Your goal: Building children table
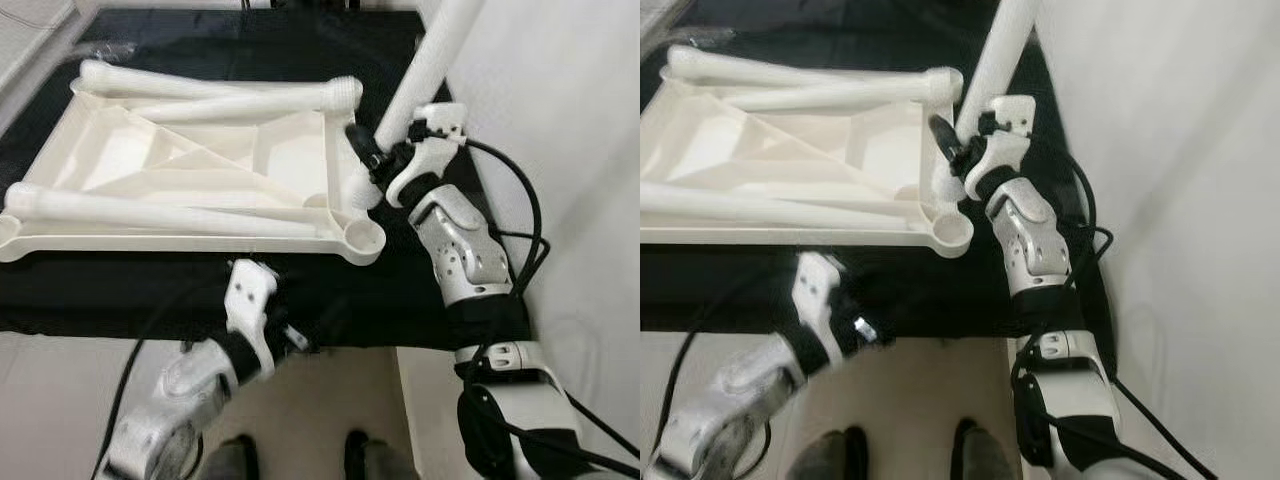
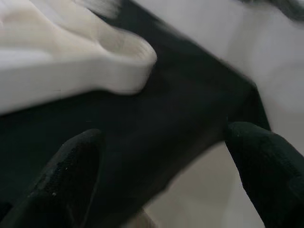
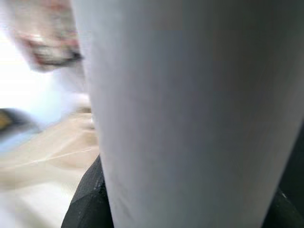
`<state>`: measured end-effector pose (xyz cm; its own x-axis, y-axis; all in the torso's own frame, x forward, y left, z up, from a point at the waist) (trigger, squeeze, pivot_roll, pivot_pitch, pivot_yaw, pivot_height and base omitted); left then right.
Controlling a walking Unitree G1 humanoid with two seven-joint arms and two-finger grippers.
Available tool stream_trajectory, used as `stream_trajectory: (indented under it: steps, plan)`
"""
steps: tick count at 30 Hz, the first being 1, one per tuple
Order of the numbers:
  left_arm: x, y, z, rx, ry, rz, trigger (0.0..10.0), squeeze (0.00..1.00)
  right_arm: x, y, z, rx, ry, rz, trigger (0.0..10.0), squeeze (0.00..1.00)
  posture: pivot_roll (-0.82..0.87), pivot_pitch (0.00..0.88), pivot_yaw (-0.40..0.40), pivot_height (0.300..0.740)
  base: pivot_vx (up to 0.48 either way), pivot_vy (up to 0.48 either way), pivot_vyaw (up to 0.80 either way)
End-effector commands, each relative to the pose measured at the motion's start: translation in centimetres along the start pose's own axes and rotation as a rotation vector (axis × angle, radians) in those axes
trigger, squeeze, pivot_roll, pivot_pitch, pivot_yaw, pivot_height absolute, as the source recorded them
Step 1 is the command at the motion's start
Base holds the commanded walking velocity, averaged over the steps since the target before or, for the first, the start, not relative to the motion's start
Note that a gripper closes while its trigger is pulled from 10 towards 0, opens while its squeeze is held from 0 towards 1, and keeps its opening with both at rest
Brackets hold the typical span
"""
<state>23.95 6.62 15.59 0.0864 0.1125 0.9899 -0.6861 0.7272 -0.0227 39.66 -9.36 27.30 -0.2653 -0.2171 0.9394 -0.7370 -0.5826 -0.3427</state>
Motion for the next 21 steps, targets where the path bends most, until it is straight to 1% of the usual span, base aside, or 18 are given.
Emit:
stream_trajectory:
  steps: [1, 2, 3, 4, 6, 7, 8, 9, 10, 12, 13, 15, 16, 18, 21]
  plan:
    - [-1.0, 0.6, 1.0, -0.014, -0.053, -0.046, 10.0, 0.0, 1.0, 0.1, -1.1, 0.148, -0.012, 0.046, 10.0, 0.0, 0.06, 0.464, -0.048, 0.74, 0.0, 0.0, 0.0]
    - [-1.3, 1.1, 1.3, -0.003, -0.084, -0.06, 10.0, 0.0, 1.6, 0.3, -1.9, 0.267, 0.0, 0.057, 10.0, 0.0, 0.06, 0.476, -0.048, 0.74, 0.0, 0.0, 0.0]
    - [-1.5, 1.4, 1.5, 0.005, -0.102, -0.066, 10.0, 0.0, 2.0, 0.5, -2.5, 0.346, 0.011, 0.064, 10.0, 0.0, 0.06, 0.48, -0.048, 0.74, 0.0, 0.0, 0.0]
    - [-1.5, 1.8, 1.6, 0.018, -0.114, -0.066, 10.0, 0.0, 2.6, 0.7, -2.6, 0.412, 0.004, 0.074, 10.0, 0.0, 0.05, 0.494, -0.048, 0.74, 0.0, 0.0, 0.0]
    - [-1.4, 2.4, 1.9, 0.033, -0.126, -0.063, 10.0, 0.0, 3.8, 1.2, -2.4, 0.492, -0.013, 0.101, 10.0, 0.0, 0.05, 0.507, -0.05, 0.74, 0.0, 0.0, 0.0]
    - [-1.4, 2.4, 1.9, 0.033, -0.126, -0.063, 10.0, 0.0, 3.8, 1.2, -2.4, 0.492, -0.013, 0.101, 10.0, 0.0, 0.05, 0.507, -0.05, 0.74, 0.0, 0.0, 0.0]
    - [-1.4, 2.6, 2.1, 0.04, -0.129, -0.062, 10.0, 0.0, 4.2, 1.4, -2.3, 0.523, -0.018, 0.114, 10.0, 0.0, 0.05, 0.507, -0.05, 0.74, 0.0, 0.0, 0.0]
    - [-1.4, 3.0, 2.3, 0.057, -0.125, -0.056, 10.0, 0.0, 5.0, 1.9, -2.1, 0.573, -0.001, 0.128, 10.0, 0.0, 0.05, 0.522, -0.047, 0.74, 0.0, 0.0, 0.0]
    - [-1.4, 3.0, 2.3, 0.057, -0.125, -0.056, 10.0, 0.0, 5.0, 1.9, -2.1, 0.573, -0.001, 0.128, 10.0, 0.0, 0.05, 0.522, -0.047, 0.74, 0.0, 0.0, 0.0]
    - [-1.4, 3.7, 2.9, 0.082, -0.129, -0.047, 10.0, 0.0, 6.1, 2.9, -2.1, 0.685, 0.029, 0.127, 10.0, 0.0, 0.06, 0.536, -0.042, 0.74, 0.0, 0.0, 0.0]
    - [-1.4, 3.7, 2.9, 0.082, -0.129, -0.047, 10.0, 0.0, 6.1, 2.9, -2.1, 0.685, 0.029, 0.127, 10.0, 0.0, 0.06, 0.536, -0.042, 0.74, 0.0, 0.0, 0.0]
    - [-1.4, 4.5, 3.6, 0.094, -0.126, -0.049, 10.0, 0.0, 6.3, 3.7, -2.5, 0.775, 0.078, 0.097, 10.0, 0.0, 0.07, 0.557, -0.035, 0.74, 0.0, 0.0, 0.0]
    - [-1.4, 4.5, 3.6, 0.094, -0.126, -0.049, 10.0, 0.0, 6.3, 3.7, -2.5, 0.775, 0.078, 0.097, 10.0, 0.0, 0.07, 0.557, -0.035, 0.74, 0.0, 0.0, 0.0]
    - [-1.5, 5.0, 4.3, 0.078, -0.12, -0.062, 10.0, 0.0, 6.7, 4.2, -2.7, 0.845, 0.112, 0.087, 10.0, 0.0, 0.07, 0.564, -0.033, 0.74, 0.0, 0.0, 0.0]
    - [-1.7, 5.5, 5.1, 0.063, -0.099, -0.077, 10.0, 0.0, 7.0, 4.6, -2.8, 0.916, 0.188, 0.058, 10.0, 0.0, 0.08, 0.561, -0.029, 0.74, 0.0, 0.0, 0.0]
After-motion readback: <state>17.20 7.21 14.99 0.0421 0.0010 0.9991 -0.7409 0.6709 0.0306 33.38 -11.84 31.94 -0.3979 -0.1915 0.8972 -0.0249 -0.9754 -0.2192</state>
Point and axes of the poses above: a point about 5 cm out from each wrist's last joint towards the gripper, its own y axis pointing back from the gripper into the wrist, its own x axis along the axis of the wrist's last joint, z = x × y, the point moved 3 cm from there along -y, pointing out of the wrist towards the gripper, and after that the axes turned 5 degrees about y, right-handed, at the moved point
